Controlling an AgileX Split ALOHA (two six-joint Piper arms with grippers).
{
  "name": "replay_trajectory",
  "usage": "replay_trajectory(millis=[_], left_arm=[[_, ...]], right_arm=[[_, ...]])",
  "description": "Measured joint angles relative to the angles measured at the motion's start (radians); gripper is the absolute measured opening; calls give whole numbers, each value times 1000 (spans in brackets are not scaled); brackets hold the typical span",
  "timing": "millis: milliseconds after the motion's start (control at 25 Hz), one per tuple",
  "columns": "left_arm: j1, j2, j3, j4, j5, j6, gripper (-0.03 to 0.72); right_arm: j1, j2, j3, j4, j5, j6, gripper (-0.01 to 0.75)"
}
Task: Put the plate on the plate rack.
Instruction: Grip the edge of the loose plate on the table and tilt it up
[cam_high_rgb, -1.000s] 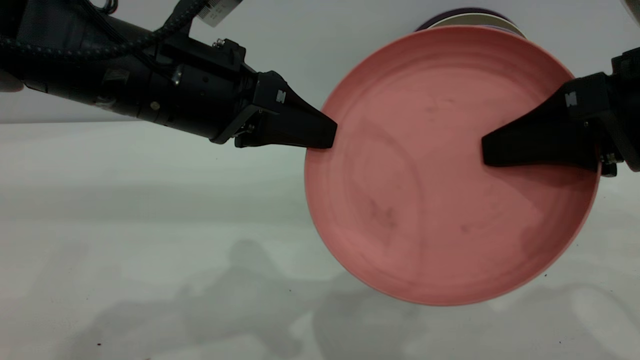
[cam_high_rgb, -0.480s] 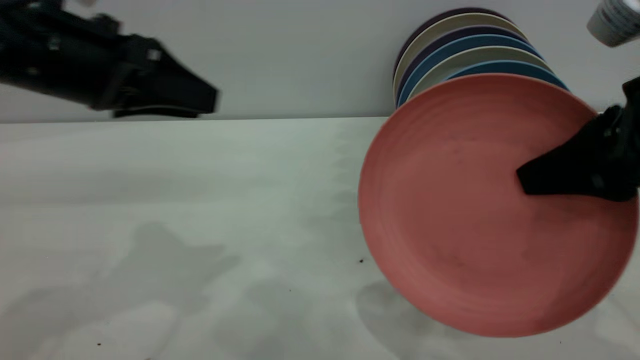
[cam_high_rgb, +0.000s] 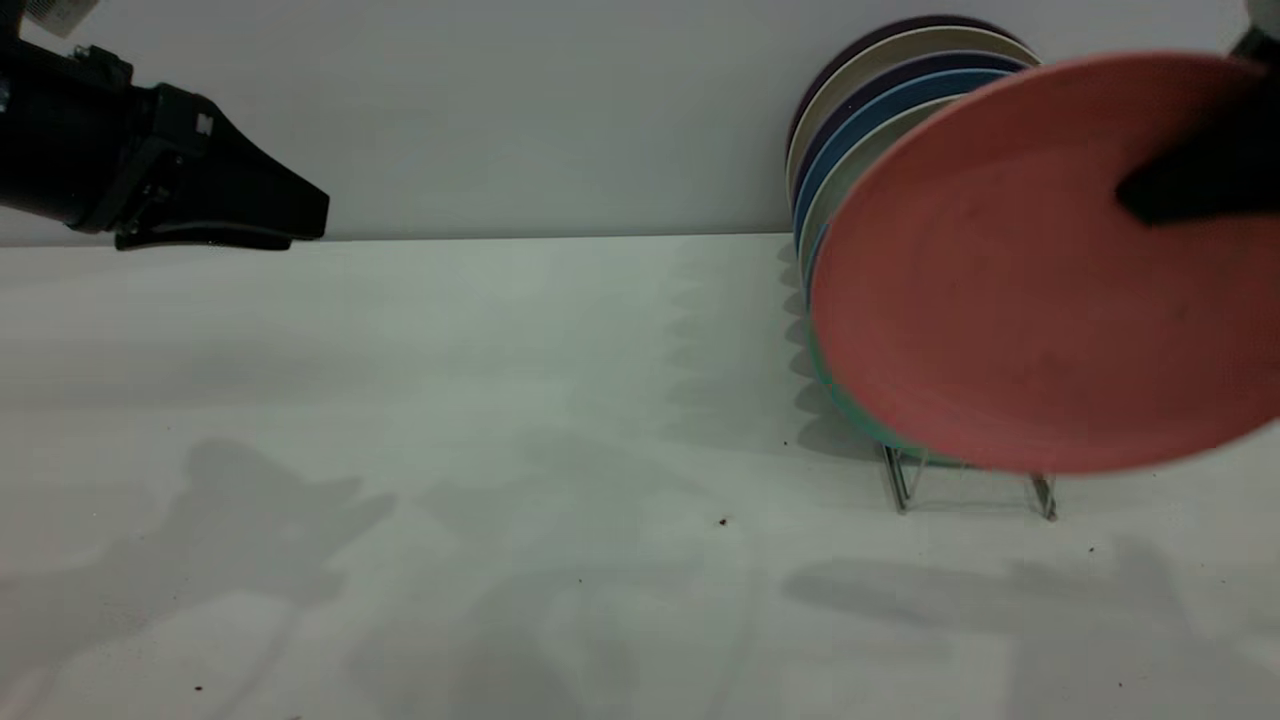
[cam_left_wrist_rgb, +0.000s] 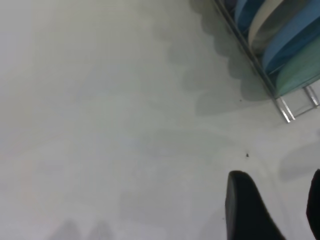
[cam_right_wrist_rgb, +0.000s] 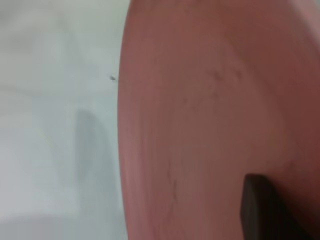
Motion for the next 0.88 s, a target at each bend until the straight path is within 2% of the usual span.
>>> replay_trajectory(millis=[320, 640, 880], left_arm=[[0, 0, 0, 27, -2, -2, 337], [0, 0, 0, 32, -2, -4, 337], [0, 0, 0, 66, -2, -6, 337]], right_arm=[[0, 11, -150, -69, 81, 4, 133], [-2, 140, -287, -140, 122, 136, 133], [-60, 203, -390, -282, 228, 274, 132]])
